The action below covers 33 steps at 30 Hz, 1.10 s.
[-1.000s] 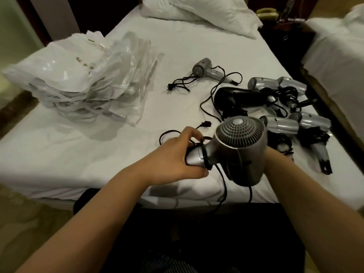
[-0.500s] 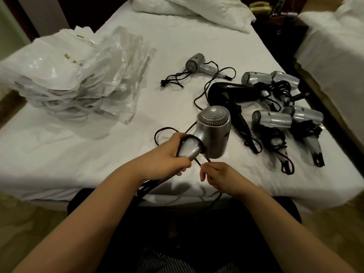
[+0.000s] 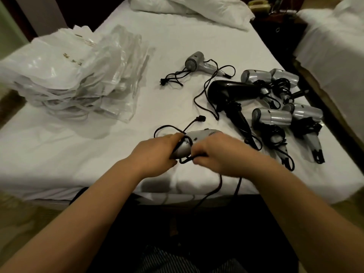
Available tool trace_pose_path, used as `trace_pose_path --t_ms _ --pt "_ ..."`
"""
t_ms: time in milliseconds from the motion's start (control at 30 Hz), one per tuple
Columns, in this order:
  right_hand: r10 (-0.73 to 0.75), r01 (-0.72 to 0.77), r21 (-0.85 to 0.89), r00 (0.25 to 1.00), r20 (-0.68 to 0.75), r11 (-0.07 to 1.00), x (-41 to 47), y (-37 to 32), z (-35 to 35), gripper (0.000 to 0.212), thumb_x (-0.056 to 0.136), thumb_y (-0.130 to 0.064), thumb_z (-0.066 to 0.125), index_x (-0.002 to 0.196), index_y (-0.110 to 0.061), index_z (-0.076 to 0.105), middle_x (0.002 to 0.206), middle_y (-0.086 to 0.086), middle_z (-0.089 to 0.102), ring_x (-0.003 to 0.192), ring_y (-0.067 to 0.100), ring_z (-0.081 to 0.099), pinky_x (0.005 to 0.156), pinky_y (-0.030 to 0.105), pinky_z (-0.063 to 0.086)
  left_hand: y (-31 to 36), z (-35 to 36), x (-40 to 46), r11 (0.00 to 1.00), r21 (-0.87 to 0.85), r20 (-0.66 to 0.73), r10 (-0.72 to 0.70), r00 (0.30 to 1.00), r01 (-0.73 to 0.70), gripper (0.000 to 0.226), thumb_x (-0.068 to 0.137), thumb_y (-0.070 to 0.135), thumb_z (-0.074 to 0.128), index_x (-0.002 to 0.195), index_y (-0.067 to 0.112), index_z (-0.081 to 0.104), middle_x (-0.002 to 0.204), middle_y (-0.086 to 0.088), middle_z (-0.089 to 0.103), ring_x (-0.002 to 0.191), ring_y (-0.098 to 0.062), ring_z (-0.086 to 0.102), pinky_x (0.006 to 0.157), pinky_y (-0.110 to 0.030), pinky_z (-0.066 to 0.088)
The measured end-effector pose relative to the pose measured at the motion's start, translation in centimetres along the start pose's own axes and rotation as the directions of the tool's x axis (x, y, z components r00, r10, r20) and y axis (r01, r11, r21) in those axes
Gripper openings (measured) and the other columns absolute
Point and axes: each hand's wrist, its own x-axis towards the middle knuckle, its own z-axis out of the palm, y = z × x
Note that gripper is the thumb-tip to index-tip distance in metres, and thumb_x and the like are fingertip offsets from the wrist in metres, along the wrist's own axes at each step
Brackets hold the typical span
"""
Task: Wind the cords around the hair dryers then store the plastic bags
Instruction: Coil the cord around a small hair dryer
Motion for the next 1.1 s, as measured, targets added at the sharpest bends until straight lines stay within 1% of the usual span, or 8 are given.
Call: trace_pose_path --t_ms 167,300,467,600,667,733,833,1100 --pt "0.043 -0.052 -0.064 0.990 -0.134 0.997 1.4 0.8 -3.1 0.029 0.079 -0.047 0.066 0.076 -0.022 0.052 0.066 -0.009 0.047 0.073 0.012 0.045 0.065 0.031 0.042 0.8 -1.7 -1.2 0.984 -0.044 0.059 0.175 0.983 -0.173 0.045 0.078 0.044 0.065 0.115 0.031 0.043 0.093 0.015 0.055 0.086 -0.014 0.055 0.064 -0.029 0.040" --pt "0.061 -0.051 0.270 0.998 -0.027 0.961 2.0 2.6 -3.4 0.036 0.078 -0.039 0.070 0.072 -0.005 0.059 0.064 0.001 0.050 0.059 0.007 0.042 0.058 0.021 0.036 0.5 -2.7 -1.9 0.958 -0.175 0.057 0.240 0.969 -0.227 0.054 0.073 0.052 0.071 0.113 0.028 0.045 0.091 0.016 0.057 0.081 -0.010 0.052 0.069 -0.030 0.044" --pt "-0.008 -0.123 0.739 0.985 0.171 0.662 2.2 5.2 -2.9 0.016 0.090 -0.010 0.055 0.076 -0.008 0.064 0.059 -0.010 0.057 0.052 -0.001 0.050 0.053 0.011 0.042 -0.1 -4.4 -2.8 0.849 -0.503 0.117 0.251 0.961 -0.160 0.081 0.064 0.049 0.075 0.129 0.040 0.028 0.101 0.009 0.067 0.085 -0.007 0.060 0.079 -0.024 0.046" --pt "0.229 -0.301 0.833 0.949 0.216 0.463 3.5 10.5 2.3 0.020 0.094 -0.008 0.049 0.092 -0.025 0.060 0.104 0.005 0.063 0.083 0.017 0.061 0.089 0.046 0.052 -0.3 -6.2 -3.7 0.583 -0.805 0.105 0.318 0.942 -0.107 0.070 0.061 0.039 0.071 0.121 0.055 0.040 0.092 0.000 0.067 0.067 -0.021 0.062 0.060 -0.031 0.052" --pt "0.232 -0.313 0.885 0.942 0.243 0.345 3.0 10.1 4.0 0.008 0.091 -0.015 0.051 0.089 -0.019 0.057 0.090 0.006 0.062 0.072 0.017 0.055 0.066 0.033 0.054 -0.2 -6.3 -3.6 0.458 -0.881 0.023 0.299 0.954 -0.123 0.059 0.064 0.033 0.069 0.118 0.047 0.051 0.081 0.000 0.065 0.063 -0.020 0.059 0.055 -0.029 0.047" --pt "0.107 -0.271 0.944 0.961 0.255 0.186 2.7 7.0 4.0 0.012 0.091 -0.022 0.051 0.085 -0.012 0.056 0.060 -0.001 0.042 0.049 0.008 0.035 0.043 0.016 0.028 -0.2 -6.1 -2.9 0.402 -0.909 -0.036 0.192 0.981 -0.112 0.049 0.066 0.030 0.069 0.113 0.038 0.057 0.074 0.000 0.063 0.062 -0.020 0.057 0.053 -0.030 0.045" --pt "0.023 -0.169 0.938 0.985 0.170 0.304 2.2 4.3 4.3 0.029 0.099 -0.027 0.039 0.082 -0.012 0.056 0.056 -0.003 0.026 0.045 0.007 0.017 0.042 0.022 0.010 -0.1 -5.6 -1.7 0.487 -0.871 -0.055 0.021 0.998 -0.059 0.037 0.077 0.020 0.071 0.110 0.026 0.057 0.069 0.006 0.063 0.061 -0.017 0.056 0.053 -0.031 0.044" --pt "0.269 -0.190 0.651 0.963 -0.022 0.734 1.9 2.5 2.7 0.039 0.099 -0.029 0.040 0.065 -0.016 0.054 0.055 -0.007 0.042 0.048 0.005 0.036 0.047 0.019 0.027 -0.3 -4.4 2.0 0.844 -0.536 -0.135 -0.110 0.985 0.021 0.050 0.079 0.030 0.073 0.122 0.019 0.049 0.090 0.008 0.058 0.073 -0.009 0.055 0.057 -0.019 0.040"
